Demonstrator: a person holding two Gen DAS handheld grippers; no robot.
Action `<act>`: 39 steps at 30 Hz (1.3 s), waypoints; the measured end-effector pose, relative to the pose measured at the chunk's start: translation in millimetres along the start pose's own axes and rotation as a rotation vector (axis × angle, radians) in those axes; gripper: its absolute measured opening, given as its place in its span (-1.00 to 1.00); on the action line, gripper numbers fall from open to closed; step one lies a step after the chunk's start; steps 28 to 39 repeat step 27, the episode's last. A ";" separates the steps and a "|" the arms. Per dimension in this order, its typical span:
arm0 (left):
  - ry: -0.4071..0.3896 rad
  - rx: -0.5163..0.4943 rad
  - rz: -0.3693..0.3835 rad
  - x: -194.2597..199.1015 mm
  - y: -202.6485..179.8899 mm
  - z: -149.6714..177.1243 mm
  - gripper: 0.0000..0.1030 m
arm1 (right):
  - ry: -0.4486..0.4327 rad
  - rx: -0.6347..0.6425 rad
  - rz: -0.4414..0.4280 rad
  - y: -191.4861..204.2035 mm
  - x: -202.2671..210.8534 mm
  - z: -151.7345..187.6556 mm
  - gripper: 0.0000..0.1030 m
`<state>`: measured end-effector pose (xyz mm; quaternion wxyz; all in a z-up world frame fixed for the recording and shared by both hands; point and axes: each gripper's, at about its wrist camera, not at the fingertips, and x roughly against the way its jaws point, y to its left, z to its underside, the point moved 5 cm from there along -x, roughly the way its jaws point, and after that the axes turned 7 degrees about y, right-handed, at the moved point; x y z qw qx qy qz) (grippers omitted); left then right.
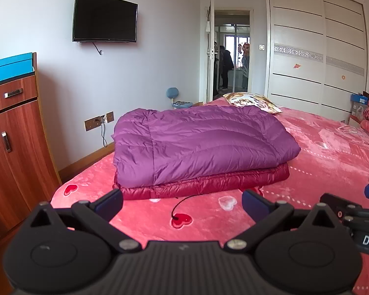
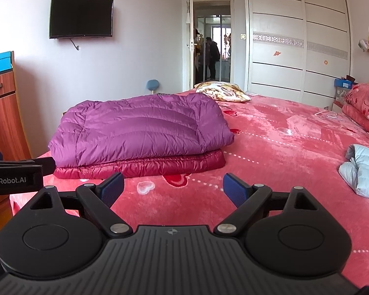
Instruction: Fold large clothes
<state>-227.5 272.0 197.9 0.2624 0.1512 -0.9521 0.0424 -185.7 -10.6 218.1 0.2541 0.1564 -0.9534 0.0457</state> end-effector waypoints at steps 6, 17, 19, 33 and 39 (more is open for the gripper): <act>-0.003 0.000 0.002 -1.8 -1.5 0.8 0.98 | 0.000 0.000 -0.003 -0.5 0.0 -0.1 1.00; 0.021 0.019 0.031 -9.0 -6.2 3.7 0.98 | 0.015 -0.006 -0.008 -3.2 -3.9 3.2 1.00; 0.034 0.030 0.062 -12.6 -7.1 4.3 0.98 | 0.017 -0.011 -0.009 -4.1 -5.4 3.6 1.00; 0.068 0.017 0.143 -31.0 -31.5 8.7 0.98 | 0.020 -0.050 0.008 -22.2 -15.7 6.4 1.00; 0.068 0.017 0.143 -31.0 -31.5 8.7 0.98 | 0.020 -0.050 0.008 -22.2 -15.7 6.4 1.00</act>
